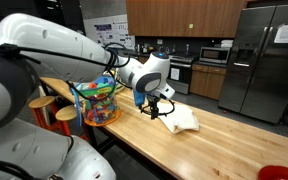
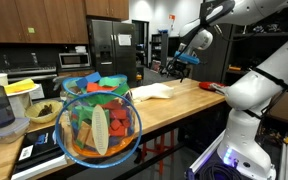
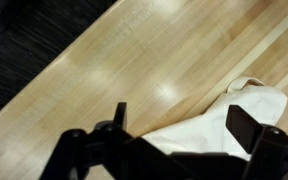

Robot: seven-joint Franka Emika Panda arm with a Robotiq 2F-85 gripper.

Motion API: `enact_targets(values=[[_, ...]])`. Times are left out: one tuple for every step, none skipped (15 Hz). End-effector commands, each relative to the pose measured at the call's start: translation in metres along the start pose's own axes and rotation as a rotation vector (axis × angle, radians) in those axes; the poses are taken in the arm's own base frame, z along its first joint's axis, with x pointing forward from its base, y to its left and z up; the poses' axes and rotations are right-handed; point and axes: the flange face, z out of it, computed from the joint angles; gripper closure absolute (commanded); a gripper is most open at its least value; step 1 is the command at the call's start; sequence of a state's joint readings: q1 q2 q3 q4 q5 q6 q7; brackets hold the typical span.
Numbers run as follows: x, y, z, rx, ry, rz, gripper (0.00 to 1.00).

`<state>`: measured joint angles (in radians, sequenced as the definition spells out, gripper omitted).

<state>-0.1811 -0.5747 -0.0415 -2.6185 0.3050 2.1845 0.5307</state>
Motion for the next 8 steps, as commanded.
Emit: enact_targets(values=[[0.032,0.006,-0.006,0.025,0.000,0.103,0.00],[0.041,0.012,-0.005,0.019,0.000,0.125,0.00],[0.049,0.017,-0.003,0.015,-0.002,0.144,0.00],[0.057,0.025,-0.001,0.008,-0.006,0.161,0.00],[0.063,0.031,0.001,0.003,-0.009,0.171,0.00],[0.069,0.038,0.001,0.005,-0.023,0.149,0.00],[0.075,0.043,0.001,0.002,-0.018,0.114,0.00],[0.079,0.048,0.001,-0.006,-0.026,0.070,0.00]])
